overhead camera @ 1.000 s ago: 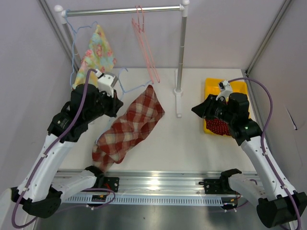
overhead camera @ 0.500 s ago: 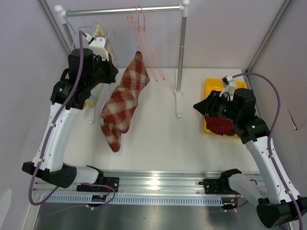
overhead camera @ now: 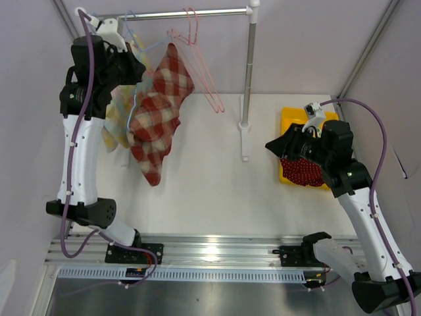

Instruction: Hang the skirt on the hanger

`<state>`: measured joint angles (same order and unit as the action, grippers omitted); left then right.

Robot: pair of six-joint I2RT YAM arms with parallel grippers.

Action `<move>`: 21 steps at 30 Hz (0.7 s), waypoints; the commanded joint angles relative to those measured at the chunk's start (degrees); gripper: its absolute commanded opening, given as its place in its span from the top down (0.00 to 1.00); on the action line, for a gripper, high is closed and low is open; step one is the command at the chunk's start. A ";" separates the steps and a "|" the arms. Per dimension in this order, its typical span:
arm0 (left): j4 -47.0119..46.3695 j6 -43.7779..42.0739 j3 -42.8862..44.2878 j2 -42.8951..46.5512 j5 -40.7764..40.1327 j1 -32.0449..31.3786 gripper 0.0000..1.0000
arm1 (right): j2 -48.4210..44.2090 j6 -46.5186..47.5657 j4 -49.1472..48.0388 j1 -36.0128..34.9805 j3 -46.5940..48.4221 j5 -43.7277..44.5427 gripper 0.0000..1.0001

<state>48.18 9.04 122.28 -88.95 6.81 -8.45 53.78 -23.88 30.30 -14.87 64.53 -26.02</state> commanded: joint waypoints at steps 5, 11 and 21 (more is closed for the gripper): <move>-5.03 3.44 9.73 -3.16 6.72 5.37 1.00 | -0.34 1.03 0.46 0.11 2.62 -0.79 0.67; -6.87 4.41 10.61 -5.44 8.04 7.56 1.00 | -0.08 1.20 0.63 0.11 2.88 -0.96 0.67; -9.51 6.43 11.23 -9.22 9.98 11.08 1.00 | -0.25 1.55 1.16 0.20 2.09 -0.96 0.67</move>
<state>45.45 13.61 129.88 -98.45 14.44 1.72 53.80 -23.38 31.66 -14.87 64.64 -26.02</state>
